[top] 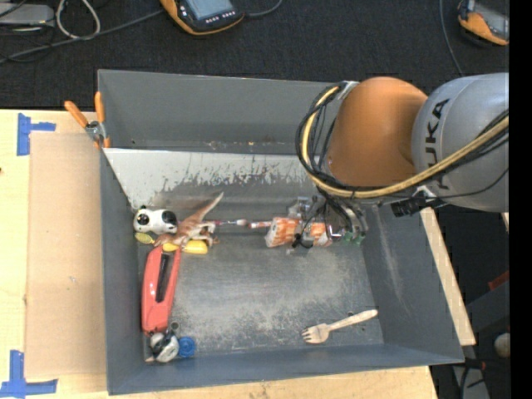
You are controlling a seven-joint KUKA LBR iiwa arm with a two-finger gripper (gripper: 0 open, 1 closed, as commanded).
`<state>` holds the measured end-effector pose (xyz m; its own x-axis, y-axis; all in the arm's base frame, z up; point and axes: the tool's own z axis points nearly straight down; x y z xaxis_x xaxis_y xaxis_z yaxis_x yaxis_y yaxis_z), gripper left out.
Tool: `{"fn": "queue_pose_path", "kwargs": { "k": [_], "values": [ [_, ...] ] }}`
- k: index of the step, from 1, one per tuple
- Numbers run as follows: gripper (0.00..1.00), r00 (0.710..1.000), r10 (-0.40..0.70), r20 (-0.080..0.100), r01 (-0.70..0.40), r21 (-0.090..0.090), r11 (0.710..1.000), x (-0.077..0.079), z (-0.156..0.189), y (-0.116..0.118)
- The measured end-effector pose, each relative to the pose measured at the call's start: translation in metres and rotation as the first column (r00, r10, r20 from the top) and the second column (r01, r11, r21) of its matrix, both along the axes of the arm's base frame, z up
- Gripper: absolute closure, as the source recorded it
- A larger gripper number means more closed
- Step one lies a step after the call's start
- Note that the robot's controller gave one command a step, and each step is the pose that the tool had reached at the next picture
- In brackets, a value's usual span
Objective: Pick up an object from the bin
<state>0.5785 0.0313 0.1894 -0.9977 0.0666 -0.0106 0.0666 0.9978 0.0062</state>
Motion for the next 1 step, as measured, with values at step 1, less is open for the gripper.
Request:
{"fn": "queue_pose_path", "kwargs": {
  "k": [1],
  "values": [
    [1.00,1.000,0.000,-0.006,0.000,0.000,1.000,-0.0011,0.0358,0.0001]
  ]
}}
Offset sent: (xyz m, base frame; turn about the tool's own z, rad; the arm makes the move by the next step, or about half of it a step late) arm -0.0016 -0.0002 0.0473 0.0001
